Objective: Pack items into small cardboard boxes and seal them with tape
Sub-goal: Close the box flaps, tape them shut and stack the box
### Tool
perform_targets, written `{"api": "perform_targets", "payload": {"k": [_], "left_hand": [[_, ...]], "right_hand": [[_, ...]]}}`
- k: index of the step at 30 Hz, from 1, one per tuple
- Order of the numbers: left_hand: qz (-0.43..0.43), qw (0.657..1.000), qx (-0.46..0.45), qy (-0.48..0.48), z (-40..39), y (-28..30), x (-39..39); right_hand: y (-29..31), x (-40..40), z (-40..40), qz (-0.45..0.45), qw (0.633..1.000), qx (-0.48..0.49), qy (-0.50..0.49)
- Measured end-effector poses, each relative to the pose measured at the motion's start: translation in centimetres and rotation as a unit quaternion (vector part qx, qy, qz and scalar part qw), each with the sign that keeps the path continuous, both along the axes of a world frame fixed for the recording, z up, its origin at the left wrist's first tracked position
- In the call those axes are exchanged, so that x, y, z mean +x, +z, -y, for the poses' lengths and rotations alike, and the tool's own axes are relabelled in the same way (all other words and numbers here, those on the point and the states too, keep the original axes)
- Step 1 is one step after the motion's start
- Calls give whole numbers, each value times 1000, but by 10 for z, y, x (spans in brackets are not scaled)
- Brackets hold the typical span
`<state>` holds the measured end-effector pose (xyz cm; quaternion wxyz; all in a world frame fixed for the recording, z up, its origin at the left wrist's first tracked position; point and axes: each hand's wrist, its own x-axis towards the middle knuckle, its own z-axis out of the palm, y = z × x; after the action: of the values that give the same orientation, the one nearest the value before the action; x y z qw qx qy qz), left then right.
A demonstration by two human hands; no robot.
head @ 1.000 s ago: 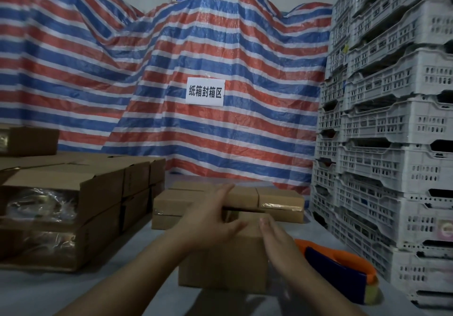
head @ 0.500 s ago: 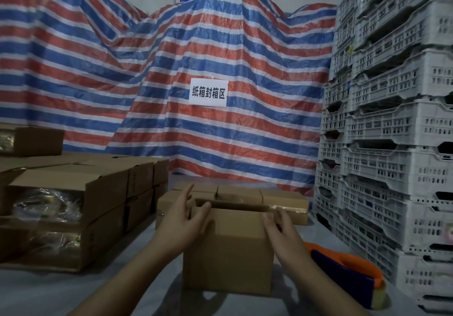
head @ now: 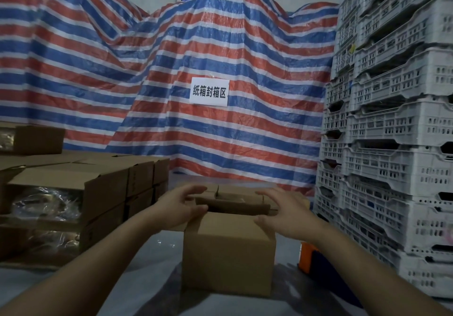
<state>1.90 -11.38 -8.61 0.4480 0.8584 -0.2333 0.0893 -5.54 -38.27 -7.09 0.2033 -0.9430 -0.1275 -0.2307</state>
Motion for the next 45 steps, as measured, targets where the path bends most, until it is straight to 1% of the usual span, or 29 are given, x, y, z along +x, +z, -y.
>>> {"api": "perform_targets", "payload": {"k": [2,3,6,10,13,16,19,22,24,26,28,30,33,35,37,38,42,45], "left_hand": [[38,997,73,9,4,-1,-1],[68,993,95,8,5,-3,-1],[144,980,137,23,6,-7,-2],[172,965,195,41,8,-6,-5],[176,953,243,34,6,-4,-7],[181,948,262,20,3,-6,-8],[184,940,285,33,7,-6,-10],[164,945,278,51,9,-8,-11],[163,946,278,39,8,-12,-15],[195,931,308,25,5,-15,-19],[214,917,335,33,3,-15,-22],[197,924,324,41,5,-15,-24],[183,937,296,21,9,-18,-27],[162,947,276,18,11,-20,-29],[156,948,277,26,12,-21,-30],[154,947,280,31,13,-20,-31],[148,948,279,40,14,-19,-37],[150,950,269,56,18,-20,-42]], "right_hand": [[3,1,-1,-36,999,-34,3],[1,2,-1,-39,998,-44,-6],[-6,6,-1,3,996,-82,-35],[-9,4,-3,22,993,-104,-51],[-11,3,-5,24,991,-123,-45],[-12,2,-5,15,990,-136,-37],[-12,3,-5,-4,987,-155,-37],[-13,4,-4,-29,987,-157,-33],[-12,6,-4,-37,986,-160,-28],[-11,8,-4,-44,985,-166,-23],[-12,8,-3,-47,985,-163,-17],[-14,8,-2,-45,986,-160,-14],[-15,5,-2,-34,986,-161,-16],[-14,3,-4,-24,983,-182,-21],[-13,1,-7,-6,978,-209,-22],[-13,0,-9,0,978,-208,-13],[-19,-2,-25,-44,986,-157,36],[-32,0,-32,-41,986,-161,25]]}}
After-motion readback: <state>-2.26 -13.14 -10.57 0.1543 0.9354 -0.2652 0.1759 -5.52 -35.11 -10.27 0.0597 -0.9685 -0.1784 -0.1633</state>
